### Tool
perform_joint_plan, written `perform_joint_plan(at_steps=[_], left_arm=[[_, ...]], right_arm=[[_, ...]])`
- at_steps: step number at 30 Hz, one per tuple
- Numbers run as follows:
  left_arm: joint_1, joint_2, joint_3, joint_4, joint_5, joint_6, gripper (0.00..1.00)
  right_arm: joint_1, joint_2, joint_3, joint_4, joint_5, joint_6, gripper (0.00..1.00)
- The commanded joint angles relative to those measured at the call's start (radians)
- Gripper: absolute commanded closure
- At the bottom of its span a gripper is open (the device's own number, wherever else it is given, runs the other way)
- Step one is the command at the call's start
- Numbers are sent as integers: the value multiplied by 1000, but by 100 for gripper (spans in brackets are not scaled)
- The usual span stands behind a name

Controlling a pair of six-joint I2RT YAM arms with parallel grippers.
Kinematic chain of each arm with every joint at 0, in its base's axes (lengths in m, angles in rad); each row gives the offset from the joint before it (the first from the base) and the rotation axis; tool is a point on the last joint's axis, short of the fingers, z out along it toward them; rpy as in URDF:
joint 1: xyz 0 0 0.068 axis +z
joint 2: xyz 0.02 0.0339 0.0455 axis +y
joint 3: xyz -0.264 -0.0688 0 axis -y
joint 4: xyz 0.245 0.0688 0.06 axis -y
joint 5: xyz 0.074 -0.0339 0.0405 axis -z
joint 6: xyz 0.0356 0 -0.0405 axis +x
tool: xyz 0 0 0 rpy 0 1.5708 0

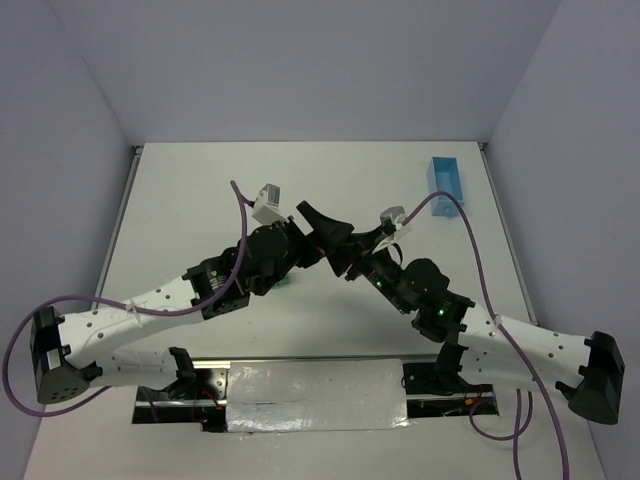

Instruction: Build the wood block tower

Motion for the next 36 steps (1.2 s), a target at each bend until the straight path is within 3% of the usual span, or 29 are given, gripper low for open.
perform_joint_plan(at_steps=[1, 6, 14, 19, 23, 28, 36], left_arm=[[-7, -2, 57, -12, 50, 138, 0], [-7, -19, 44, 2, 70, 194, 0], [-7, -112, 146, -207, 102, 459, 1], [-5, -197, 147, -274, 231, 551, 0], [-5, -270, 103, -295, 304, 495, 0], [-5, -336, 20, -227, 458, 366, 1], [-5, -307, -58, -187, 529, 240, 5]], right_arm=[[4, -42, -6, 51, -61, -87, 100], [-7, -78, -17, 15, -66, -91, 100], [-109, -156, 9, -205, -392, -181, 100], [-111, -204, 52, -347, -598, -271, 100], [-112, -260, 57, -391, -771, -402, 96], [-108, -303, 55, -389, -854, -460, 99], [-108, -248, 120, -381, -920, -521, 99]])
